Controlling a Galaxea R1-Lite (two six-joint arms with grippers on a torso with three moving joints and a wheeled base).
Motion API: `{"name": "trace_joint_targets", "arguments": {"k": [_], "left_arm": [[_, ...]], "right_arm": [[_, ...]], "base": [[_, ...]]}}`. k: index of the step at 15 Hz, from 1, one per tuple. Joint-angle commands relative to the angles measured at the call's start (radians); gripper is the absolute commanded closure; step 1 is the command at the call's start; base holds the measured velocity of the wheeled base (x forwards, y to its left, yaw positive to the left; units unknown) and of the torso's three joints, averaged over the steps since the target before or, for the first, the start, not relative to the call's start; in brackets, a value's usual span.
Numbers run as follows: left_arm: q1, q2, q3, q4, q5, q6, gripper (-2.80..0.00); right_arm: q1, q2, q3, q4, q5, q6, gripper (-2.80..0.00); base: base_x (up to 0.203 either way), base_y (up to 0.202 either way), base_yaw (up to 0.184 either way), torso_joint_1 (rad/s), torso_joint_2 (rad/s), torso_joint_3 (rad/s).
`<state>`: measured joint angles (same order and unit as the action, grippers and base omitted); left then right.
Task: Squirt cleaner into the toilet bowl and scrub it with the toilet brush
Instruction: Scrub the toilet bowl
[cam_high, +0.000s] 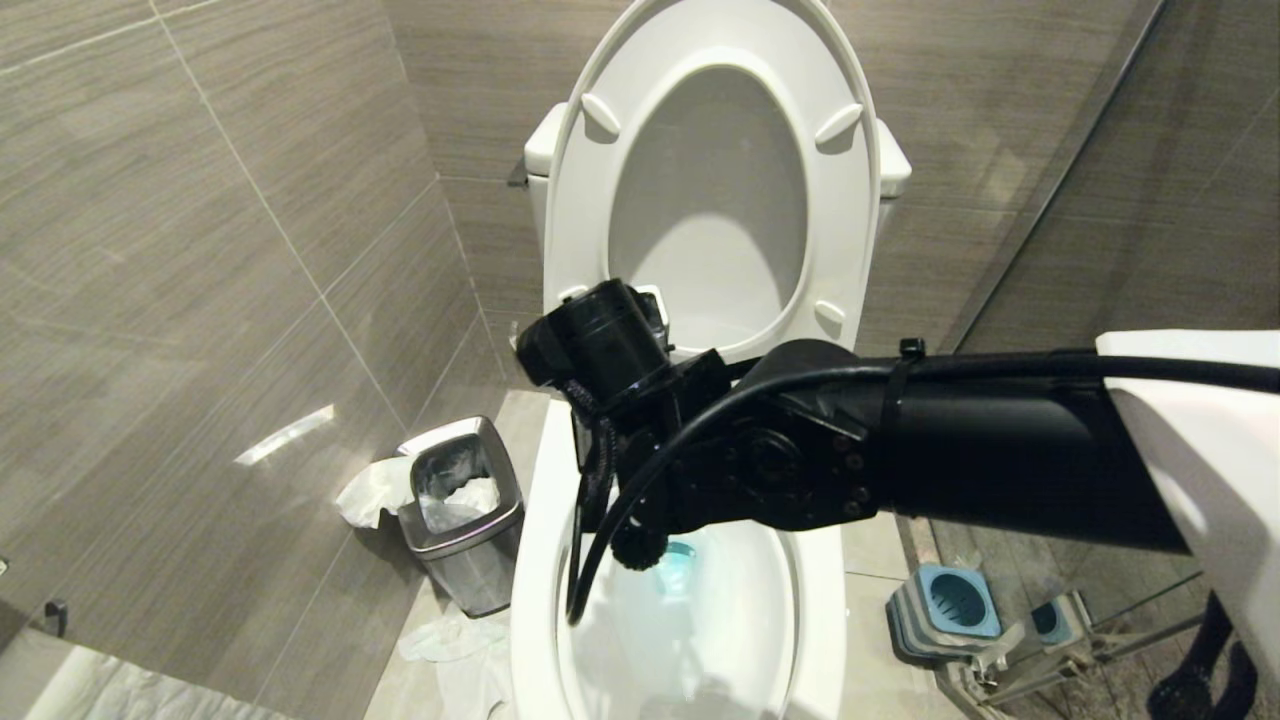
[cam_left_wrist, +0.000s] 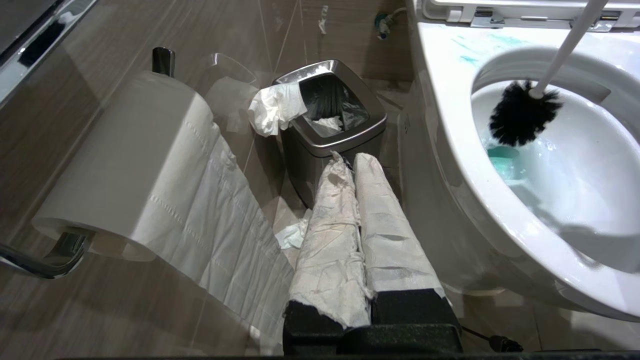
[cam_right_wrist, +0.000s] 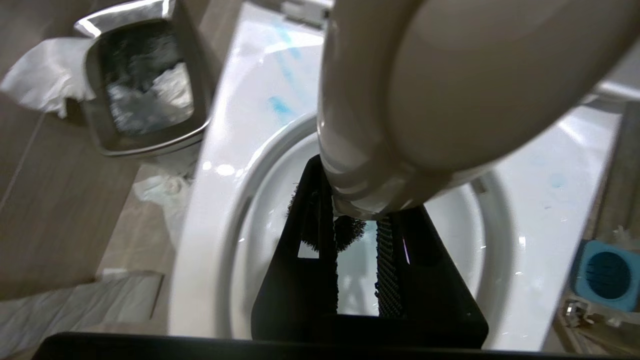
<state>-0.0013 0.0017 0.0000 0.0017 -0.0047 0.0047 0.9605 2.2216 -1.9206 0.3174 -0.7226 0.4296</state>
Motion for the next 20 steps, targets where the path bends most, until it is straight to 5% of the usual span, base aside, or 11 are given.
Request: {"name": "trace_joint_targets", "arguments": {"k": [1,5,10,16,20], "left_arm": [[0.000,0.000,0.000,0.000,0.000,0.000,0.00],[0.000,0.000,0.000,0.000,0.000,0.000,0.00],[0.001,0.000,0.000,0.000,0.000,0.000,0.00],[0.000,0.000,0.000,0.000,0.000,0.000,0.00],[0.000,0.000,0.000,0.000,0.000,0.000,0.00]], "right_arm": [[0.040,-0.008,0.021,0.011,-0.005,0.025,0.00],[0.050,-0.202,0.252,0.062,-0.010,0.081,0.00],[-0.142,-0.320,0.420,0.056,0.005,0.093,0.00],[-0.202,-0.146,0.193,0.049,0.098,0.015,0.00],[-0.066,-0.045,0.025,0.067,0.113,-0.018,0.00]], "base": [[0.000,0.000,0.000,0.000,0.00,0.000],[0.000,0.000,0.000,0.000,0.00,0.000],[0.000,0.000,0.000,0.000,0.00,0.000],[0.000,0.000,0.000,0.000,0.00,0.000],[0.000,0.000,0.000,0.000,0.00,0.000]]}}
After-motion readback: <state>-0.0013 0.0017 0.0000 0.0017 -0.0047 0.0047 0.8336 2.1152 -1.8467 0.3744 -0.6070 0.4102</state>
